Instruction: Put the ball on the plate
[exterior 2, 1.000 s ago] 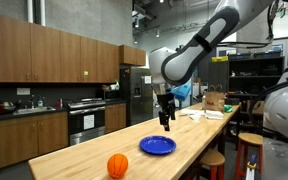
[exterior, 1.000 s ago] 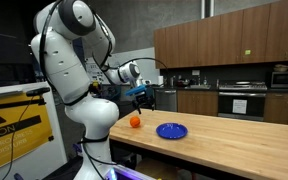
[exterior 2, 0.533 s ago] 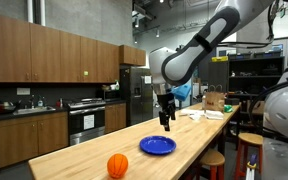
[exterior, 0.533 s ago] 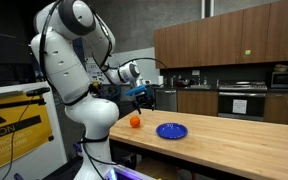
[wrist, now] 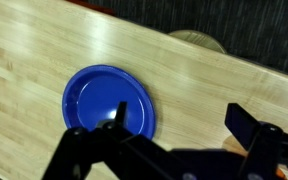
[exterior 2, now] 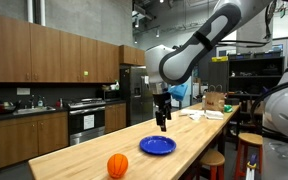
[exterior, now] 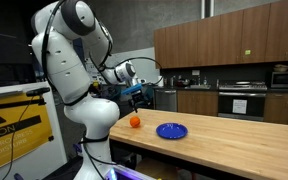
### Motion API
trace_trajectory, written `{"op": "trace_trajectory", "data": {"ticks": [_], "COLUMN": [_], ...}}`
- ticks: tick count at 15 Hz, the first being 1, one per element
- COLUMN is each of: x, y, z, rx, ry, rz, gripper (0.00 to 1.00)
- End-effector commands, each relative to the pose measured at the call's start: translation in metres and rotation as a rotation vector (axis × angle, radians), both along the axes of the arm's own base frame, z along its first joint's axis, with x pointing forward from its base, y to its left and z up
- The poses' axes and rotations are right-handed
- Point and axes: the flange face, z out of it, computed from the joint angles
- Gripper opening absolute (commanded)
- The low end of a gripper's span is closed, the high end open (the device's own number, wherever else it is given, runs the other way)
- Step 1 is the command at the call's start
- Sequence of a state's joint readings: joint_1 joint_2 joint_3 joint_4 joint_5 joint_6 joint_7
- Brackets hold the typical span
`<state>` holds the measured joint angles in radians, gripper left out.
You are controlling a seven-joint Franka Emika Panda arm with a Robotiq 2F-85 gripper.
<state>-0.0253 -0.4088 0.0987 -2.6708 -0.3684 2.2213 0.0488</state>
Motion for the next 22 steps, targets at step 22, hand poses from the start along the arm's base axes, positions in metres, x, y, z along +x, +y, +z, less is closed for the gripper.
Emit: {"op": "trace_trajectory", "data": {"ticks": [22], "x": [0.019], "y": [0.089], "z": [-0.012], "rx": [0.095], "ry": [0.064], "rz": [0.457], "gripper": [1.00]}}
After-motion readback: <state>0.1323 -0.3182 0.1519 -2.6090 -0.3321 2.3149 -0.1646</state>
